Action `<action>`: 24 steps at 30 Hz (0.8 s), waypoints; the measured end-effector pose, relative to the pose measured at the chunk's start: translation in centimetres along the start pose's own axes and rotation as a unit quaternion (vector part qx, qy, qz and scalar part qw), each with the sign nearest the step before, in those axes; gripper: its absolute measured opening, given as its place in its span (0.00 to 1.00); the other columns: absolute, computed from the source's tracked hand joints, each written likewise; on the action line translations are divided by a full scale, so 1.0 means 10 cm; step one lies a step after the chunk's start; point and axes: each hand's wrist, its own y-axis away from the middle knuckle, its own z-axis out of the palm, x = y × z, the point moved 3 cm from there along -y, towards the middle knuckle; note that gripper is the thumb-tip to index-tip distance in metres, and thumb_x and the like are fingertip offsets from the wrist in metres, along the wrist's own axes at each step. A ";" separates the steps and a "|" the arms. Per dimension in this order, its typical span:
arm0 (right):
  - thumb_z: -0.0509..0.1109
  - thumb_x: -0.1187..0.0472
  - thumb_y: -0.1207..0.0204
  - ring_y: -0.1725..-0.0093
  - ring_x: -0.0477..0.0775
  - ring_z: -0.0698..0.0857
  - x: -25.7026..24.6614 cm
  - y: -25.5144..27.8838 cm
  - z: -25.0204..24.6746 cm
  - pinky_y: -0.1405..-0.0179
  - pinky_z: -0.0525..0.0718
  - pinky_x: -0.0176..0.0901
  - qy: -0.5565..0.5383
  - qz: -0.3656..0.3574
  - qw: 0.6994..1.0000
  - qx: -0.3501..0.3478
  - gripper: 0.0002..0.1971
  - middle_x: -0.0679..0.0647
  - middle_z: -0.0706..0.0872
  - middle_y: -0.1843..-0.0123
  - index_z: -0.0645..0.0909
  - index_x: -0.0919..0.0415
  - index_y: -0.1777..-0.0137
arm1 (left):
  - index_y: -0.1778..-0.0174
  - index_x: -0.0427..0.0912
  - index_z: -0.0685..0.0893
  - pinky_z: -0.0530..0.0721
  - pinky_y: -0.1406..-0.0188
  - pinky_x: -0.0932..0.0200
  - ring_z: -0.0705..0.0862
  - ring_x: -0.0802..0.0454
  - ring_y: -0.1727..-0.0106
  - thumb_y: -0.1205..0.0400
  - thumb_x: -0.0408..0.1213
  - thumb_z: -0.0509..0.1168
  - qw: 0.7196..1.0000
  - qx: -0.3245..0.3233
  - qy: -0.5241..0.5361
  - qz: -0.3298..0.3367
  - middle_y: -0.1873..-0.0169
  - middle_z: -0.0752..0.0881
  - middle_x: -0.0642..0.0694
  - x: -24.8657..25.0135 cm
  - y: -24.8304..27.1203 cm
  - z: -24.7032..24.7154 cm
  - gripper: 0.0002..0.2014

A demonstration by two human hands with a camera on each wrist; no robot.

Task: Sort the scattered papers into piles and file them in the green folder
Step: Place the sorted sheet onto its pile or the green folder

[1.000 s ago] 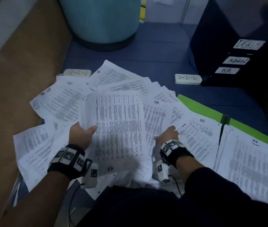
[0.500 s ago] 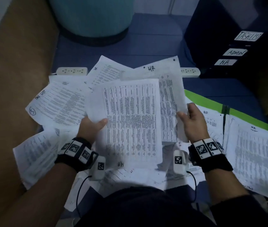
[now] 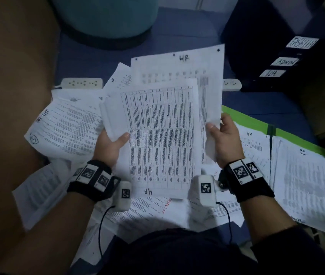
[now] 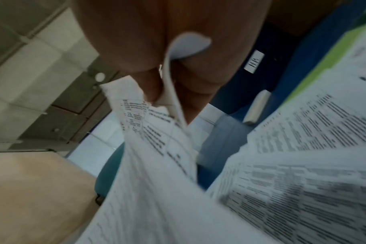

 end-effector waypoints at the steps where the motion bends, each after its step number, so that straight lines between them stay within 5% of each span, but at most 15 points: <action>1: 0.63 0.74 0.22 0.63 0.46 0.84 0.08 0.02 0.06 0.59 0.82 0.38 -0.005 0.028 0.999 -0.027 0.10 0.49 0.87 0.62 0.77 0.57 0.54 | 0.48 0.52 0.81 0.81 0.41 0.48 0.85 0.43 0.43 0.22 0.30 0.70 1.000 -0.004 0.002 -0.006 0.48 0.87 0.47 -0.01 -0.02 -0.03 0.12; 4: 0.66 0.72 0.23 0.55 0.58 0.87 0.31 0.13 0.24 0.50 0.85 0.56 0.018 0.110 0.986 -0.121 0.09 0.57 0.89 0.52 0.81 0.60 0.48 | 0.40 0.47 0.81 0.81 0.39 0.43 0.85 0.41 0.43 0.24 0.31 0.72 0.999 -0.017 -0.020 -0.025 0.46 0.87 0.43 -0.10 -0.03 -0.13 0.17; 7: 0.67 0.64 0.21 0.52 0.63 0.90 0.54 0.21 0.36 0.52 0.88 0.60 0.151 0.143 0.963 -0.170 0.11 0.55 0.91 0.50 0.83 0.52 0.42 | 0.37 0.40 0.81 0.83 0.43 0.47 0.85 0.41 0.44 0.23 0.32 0.72 0.996 0.007 -0.075 -0.044 0.47 0.87 0.43 -0.23 0.01 -0.25 0.18; 9: 0.65 0.59 0.20 0.60 0.61 0.87 0.69 0.20 0.33 0.55 0.86 0.56 0.258 0.135 0.939 -0.184 0.04 0.54 0.89 0.58 0.82 0.52 0.51 | 0.38 0.34 0.81 0.80 0.52 0.55 0.84 0.42 0.47 0.21 0.32 0.70 0.990 0.030 -0.127 -0.049 0.49 0.85 0.43 -0.29 0.05 -0.32 0.16; 11: 0.65 0.56 0.19 0.62 0.58 0.84 0.85 0.16 0.22 0.55 0.83 0.52 0.303 0.169 0.926 -0.146 0.06 0.55 0.86 0.63 0.78 0.55 0.57 | 0.38 0.32 0.81 0.77 0.53 0.57 0.82 0.44 0.49 0.21 0.32 0.70 0.985 0.039 -0.161 -0.043 0.50 0.84 0.42 -0.33 0.08 -0.37 0.16; 14: 0.70 0.52 0.23 0.42 0.60 0.82 0.96 0.11 -0.04 0.44 0.77 0.45 0.444 0.196 0.872 -0.062 0.15 0.59 0.85 0.42 0.79 0.60 0.42 | 0.39 0.29 0.81 0.77 0.50 0.55 0.82 0.43 0.49 0.22 0.32 0.71 0.983 0.037 -0.172 -0.045 0.51 0.84 0.40 -0.39 0.08 -0.38 0.17; 16: 0.73 0.49 0.26 0.32 0.64 0.74 0.99 0.08 -0.21 0.38 0.75 0.51 0.524 0.220 0.823 -0.012 0.30 0.63 0.75 0.30 0.71 0.63 0.29 | 0.40 0.29 0.81 0.77 0.51 0.55 0.82 0.44 0.50 0.22 0.32 0.70 0.982 0.032 -0.180 -0.050 0.52 0.83 0.40 -0.41 0.07 -0.33 0.16; 19: 0.77 0.43 0.32 0.27 0.66 0.67 1.03 0.09 -0.34 0.34 0.74 0.61 0.592 0.268 0.760 0.018 0.43 0.63 0.68 0.26 0.63 0.62 0.24 | 0.39 0.30 0.81 0.78 0.48 0.53 0.82 0.44 0.49 0.21 0.31 0.70 0.984 0.019 -0.171 -0.048 0.49 0.84 0.40 -0.40 0.08 -0.20 0.16; 21: 0.79 0.47 0.33 0.29 0.65 0.69 1.12 0.08 -0.37 0.35 0.75 0.61 0.587 0.278 0.760 0.009 0.41 0.63 0.70 0.29 0.64 0.62 0.26 | 0.39 0.30 0.81 0.77 0.49 0.54 0.82 0.44 0.49 0.21 0.31 0.70 0.984 0.017 -0.171 -0.044 0.50 0.84 0.41 -0.38 0.08 -0.12 0.16; 24: 0.74 0.58 0.27 0.36 0.65 0.78 1.18 0.04 -0.42 0.39 0.79 0.56 0.555 0.261 0.790 0.000 0.22 0.63 0.80 0.37 0.74 0.62 0.36 | 0.39 0.31 0.81 0.77 0.50 0.55 0.82 0.44 0.49 0.21 0.31 0.70 0.984 0.011 -0.172 -0.042 0.50 0.84 0.40 -0.36 0.07 -0.02 0.15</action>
